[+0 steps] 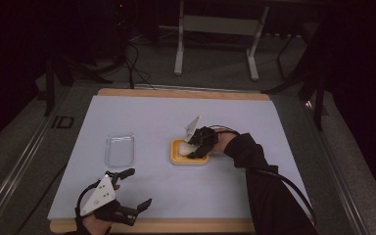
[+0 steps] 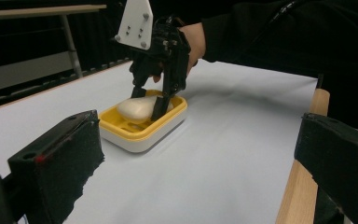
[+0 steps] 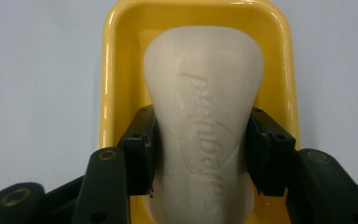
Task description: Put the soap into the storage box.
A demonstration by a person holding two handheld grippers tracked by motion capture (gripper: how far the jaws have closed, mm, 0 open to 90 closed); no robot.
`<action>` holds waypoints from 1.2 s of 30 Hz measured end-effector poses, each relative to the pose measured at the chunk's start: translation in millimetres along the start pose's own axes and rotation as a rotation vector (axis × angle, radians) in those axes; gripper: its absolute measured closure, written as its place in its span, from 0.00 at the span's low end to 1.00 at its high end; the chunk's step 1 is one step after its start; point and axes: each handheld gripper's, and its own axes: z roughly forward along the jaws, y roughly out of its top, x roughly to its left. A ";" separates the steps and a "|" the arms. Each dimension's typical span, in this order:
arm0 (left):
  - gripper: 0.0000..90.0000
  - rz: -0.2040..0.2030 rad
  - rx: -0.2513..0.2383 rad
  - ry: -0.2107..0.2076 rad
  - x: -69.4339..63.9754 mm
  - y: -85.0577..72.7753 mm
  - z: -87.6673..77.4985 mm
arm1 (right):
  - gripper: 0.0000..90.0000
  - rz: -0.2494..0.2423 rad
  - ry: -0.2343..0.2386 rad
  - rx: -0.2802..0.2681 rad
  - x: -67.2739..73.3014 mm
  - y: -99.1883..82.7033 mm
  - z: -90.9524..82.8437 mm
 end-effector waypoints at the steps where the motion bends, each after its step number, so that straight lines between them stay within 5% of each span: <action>1: 0.01 -0.001 -0.001 0.000 0.0 -0.1 0.1 | 0.55 0.006 0.005 0.002 -0.1 -0.1 0.2; 12: 0.01 -0.002 0.000 -0.006 0.1 0.0 0.5 | 0.54 0.011 0.008 0.024 1.3 3.8 5.9; 25: 0.01 0.003 0.010 -0.006 0.2 -0.4 1.8 | 0.51 0.027 -0.010 -0.026 3.7 8.9 -24.3; 30: 0.01 0.003 0.009 -0.005 0.3 -0.4 2.1 | 0.41 0.056 -0.033 -0.022 6.3 9.6 -35.4; 33: 0.01 0.002 0.010 -0.005 0.2 -0.5 2.3 | 0.31 0.084 -0.096 -0.018 7.2 8.9 -43.7; 36: 0.01 0.001 0.012 -0.007 0.1 -0.5 2.5 | 0.16 0.160 -0.141 -0.006 6.9 9.2 -48.9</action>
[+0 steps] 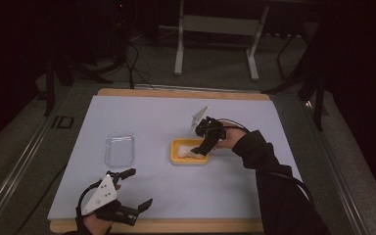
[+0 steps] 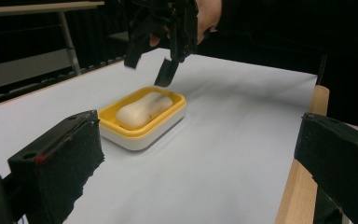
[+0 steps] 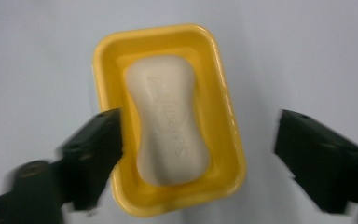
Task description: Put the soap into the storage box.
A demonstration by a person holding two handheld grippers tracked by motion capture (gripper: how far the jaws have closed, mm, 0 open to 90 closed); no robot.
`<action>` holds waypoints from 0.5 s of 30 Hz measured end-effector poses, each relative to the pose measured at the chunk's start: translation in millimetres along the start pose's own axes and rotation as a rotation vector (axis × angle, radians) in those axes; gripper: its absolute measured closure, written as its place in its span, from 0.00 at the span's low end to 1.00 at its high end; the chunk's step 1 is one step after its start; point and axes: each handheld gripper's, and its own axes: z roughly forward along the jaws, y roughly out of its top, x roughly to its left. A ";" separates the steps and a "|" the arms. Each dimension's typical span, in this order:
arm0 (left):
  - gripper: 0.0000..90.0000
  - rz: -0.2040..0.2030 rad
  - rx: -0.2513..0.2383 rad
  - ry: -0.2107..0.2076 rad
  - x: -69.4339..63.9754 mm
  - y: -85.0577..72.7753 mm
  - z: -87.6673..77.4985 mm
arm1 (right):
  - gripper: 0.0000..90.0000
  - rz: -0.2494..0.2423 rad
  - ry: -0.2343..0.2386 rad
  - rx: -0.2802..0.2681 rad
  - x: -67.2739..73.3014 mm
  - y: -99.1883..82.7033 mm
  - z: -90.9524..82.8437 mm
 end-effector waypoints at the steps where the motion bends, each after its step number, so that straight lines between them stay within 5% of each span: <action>1: 0.01 0.000 0.001 -0.001 0.0 0.0 0.1 | 0.15 0.027 -0.003 0.007 -0.4 0.2 -1.7; 4: 0.01 -0.001 0.001 -0.001 -0.1 0.0 0.1 | 0.13 0.087 0.005 -0.026 -1.6 -1.3 -9.5; 9: 0.01 -0.002 0.001 -0.002 -0.1 0.0 0.3 | 0.14 0.168 -0.108 -0.037 -2.7 -5.8 -19.3; 15: 0.01 -0.001 0.008 -0.010 -0.4 -0.2 0.7 | 0.15 0.216 -0.177 -0.093 3.2 -16.5 -32.8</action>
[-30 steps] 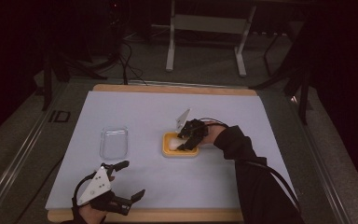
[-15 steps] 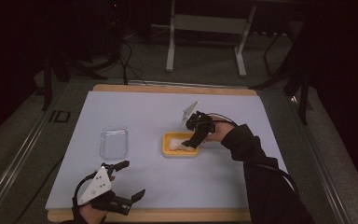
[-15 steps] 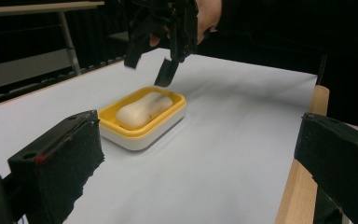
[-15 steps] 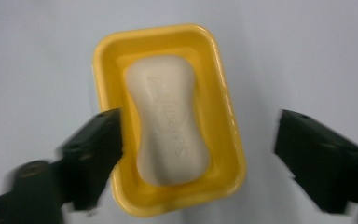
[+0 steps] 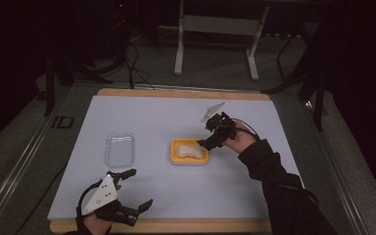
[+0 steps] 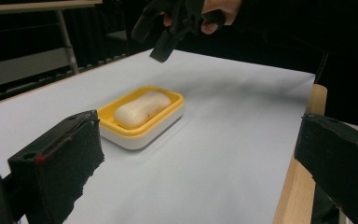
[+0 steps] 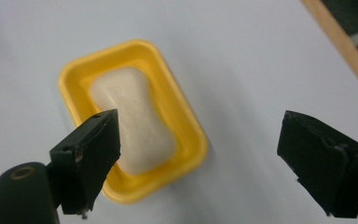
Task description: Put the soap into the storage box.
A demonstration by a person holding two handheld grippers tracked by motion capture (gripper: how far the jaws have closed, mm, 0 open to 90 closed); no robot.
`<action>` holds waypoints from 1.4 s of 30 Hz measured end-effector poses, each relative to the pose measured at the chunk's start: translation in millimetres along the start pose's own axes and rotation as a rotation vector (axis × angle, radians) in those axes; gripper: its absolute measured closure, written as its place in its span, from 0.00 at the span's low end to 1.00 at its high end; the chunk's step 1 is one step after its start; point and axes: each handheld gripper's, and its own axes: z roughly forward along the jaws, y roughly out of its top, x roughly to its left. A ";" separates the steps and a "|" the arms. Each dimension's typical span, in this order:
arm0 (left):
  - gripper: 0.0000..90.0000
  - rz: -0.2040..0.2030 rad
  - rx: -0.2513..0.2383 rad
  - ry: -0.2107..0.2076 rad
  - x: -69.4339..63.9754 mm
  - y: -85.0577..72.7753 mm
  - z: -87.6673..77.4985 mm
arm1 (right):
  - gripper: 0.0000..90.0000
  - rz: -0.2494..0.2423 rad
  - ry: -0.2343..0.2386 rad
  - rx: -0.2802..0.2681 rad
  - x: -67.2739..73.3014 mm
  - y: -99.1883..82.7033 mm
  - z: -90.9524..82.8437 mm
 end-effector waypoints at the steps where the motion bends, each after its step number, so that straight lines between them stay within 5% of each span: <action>1: 0.01 0.003 0.002 -0.001 -0.2 0.0 0.4 | 0.15 0.007 -0.021 0.003 0.7 -2.2 -3.0; 20: 0.01 0.003 0.008 0.006 -0.1 -0.4 1.6 | 0.15 0.216 -0.167 -0.100 6.2 -58.4 -44.6; 42: 0.01 -0.003 0.009 0.007 0.1 -1.1 2.0 | 0.15 0.401 -0.252 -0.199 20.9 -123.9 -53.6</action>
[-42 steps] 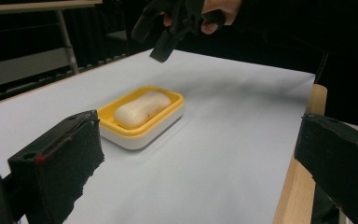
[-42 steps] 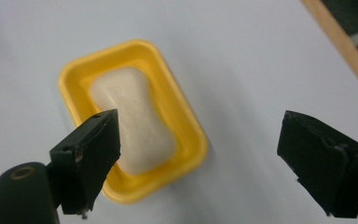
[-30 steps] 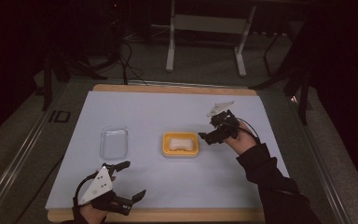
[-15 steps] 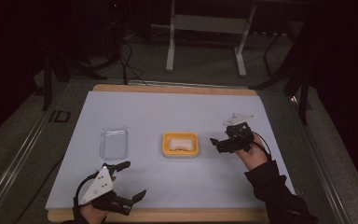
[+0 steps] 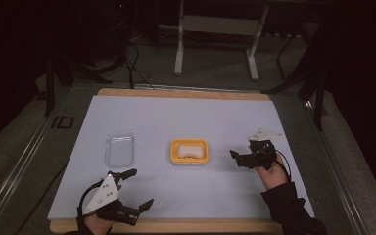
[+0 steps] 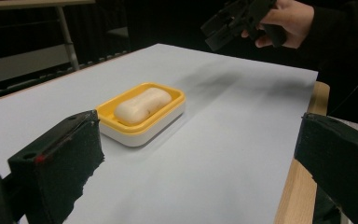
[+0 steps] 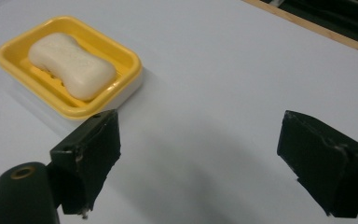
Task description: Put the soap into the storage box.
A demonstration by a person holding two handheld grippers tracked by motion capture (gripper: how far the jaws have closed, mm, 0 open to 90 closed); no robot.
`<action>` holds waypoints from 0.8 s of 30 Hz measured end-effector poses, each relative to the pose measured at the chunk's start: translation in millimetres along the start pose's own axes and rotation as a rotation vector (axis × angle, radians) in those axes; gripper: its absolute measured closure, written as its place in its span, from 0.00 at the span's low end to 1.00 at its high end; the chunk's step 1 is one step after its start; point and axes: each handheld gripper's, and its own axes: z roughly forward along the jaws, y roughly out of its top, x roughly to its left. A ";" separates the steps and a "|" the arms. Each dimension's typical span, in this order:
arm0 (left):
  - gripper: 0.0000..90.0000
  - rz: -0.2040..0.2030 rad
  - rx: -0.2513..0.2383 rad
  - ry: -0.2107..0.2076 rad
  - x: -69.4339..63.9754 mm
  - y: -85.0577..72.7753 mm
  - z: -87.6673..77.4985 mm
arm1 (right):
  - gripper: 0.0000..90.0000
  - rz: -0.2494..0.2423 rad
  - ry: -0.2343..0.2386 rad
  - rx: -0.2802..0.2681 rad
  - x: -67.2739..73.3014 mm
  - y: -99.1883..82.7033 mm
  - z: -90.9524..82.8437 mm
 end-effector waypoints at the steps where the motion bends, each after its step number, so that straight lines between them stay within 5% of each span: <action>1: 0.01 0.001 0.001 -0.001 -0.2 0.0 0.2 | 0.15 0.007 -0.002 -0.004 -0.3 -1.9 -1.1; 9: 0.01 0.003 0.004 -0.001 -0.2 -0.1 0.3 | 0.15 0.059 -0.048 -0.029 3.4 -16.4 -12.2; 14: 0.01 0.006 0.008 -0.003 -0.8 -0.1 0.7 | 0.15 0.089 -0.027 -0.057 6.0 -27.2 -20.8; 24: 0.01 0.003 0.011 -0.007 -1.4 0.1 0.5 | 0.15 0.100 -0.060 -0.083 10.8 -42.1 -31.9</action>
